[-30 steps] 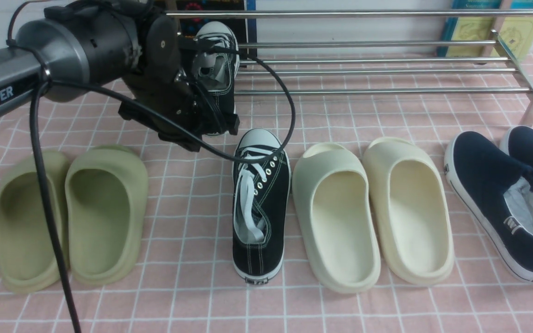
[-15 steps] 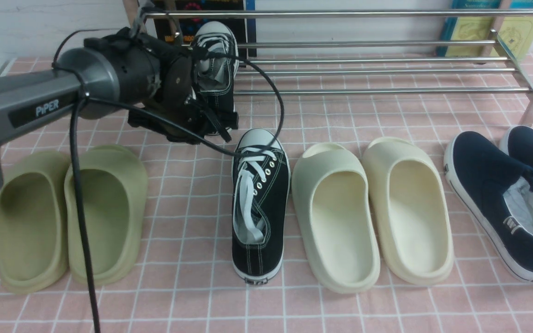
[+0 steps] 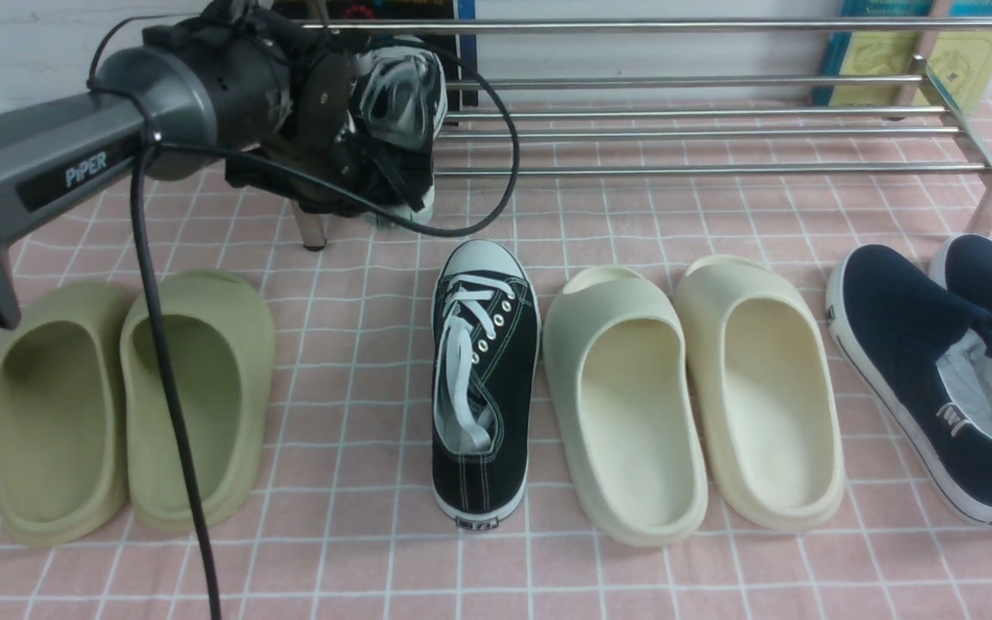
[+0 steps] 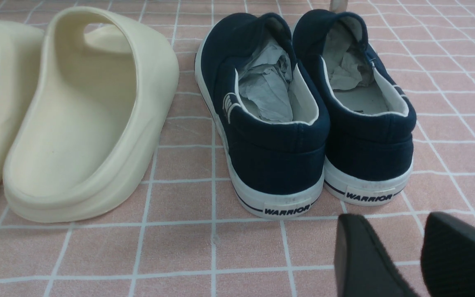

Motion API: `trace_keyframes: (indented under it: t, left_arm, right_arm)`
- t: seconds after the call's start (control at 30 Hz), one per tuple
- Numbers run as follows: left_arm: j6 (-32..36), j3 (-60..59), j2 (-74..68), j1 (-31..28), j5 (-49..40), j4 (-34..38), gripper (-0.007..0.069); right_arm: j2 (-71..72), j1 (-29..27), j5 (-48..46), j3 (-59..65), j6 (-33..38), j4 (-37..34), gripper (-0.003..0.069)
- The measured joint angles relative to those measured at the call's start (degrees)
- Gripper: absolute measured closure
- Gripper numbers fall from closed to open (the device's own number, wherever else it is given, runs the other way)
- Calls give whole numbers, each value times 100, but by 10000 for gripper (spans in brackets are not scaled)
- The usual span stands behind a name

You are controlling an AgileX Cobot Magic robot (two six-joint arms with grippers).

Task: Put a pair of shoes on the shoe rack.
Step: Use the left arm to put a shoe into the shoe rack, then use the left arm to grab the shoe closest to it

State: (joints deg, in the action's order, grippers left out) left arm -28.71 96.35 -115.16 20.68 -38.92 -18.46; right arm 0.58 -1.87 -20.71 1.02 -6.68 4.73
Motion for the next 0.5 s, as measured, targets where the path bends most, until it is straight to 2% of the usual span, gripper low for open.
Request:
trace_keyframes:
  t: [0.17, 0.3, 0.4, 0.5]
  left_arm:
    - [149, 5, 311, 0, -832, -159, 607]
    - [618, -138, 1160, 0, -1387, -31, 605]
    - [854, -547, 1737, 0, -1514, 175, 604]
    - [1290, -1640, 2779, 0, -1519, 753, 603]
  right_arm:
    - [0, 0, 0, 0, 0, 6, 419]
    - [0, 0, 0, 0, 0, 6, 419]
    - [0, 0, 0, 0, 0, 6, 419]
    - [0, 0, 0, 0, 0, 6, 419]
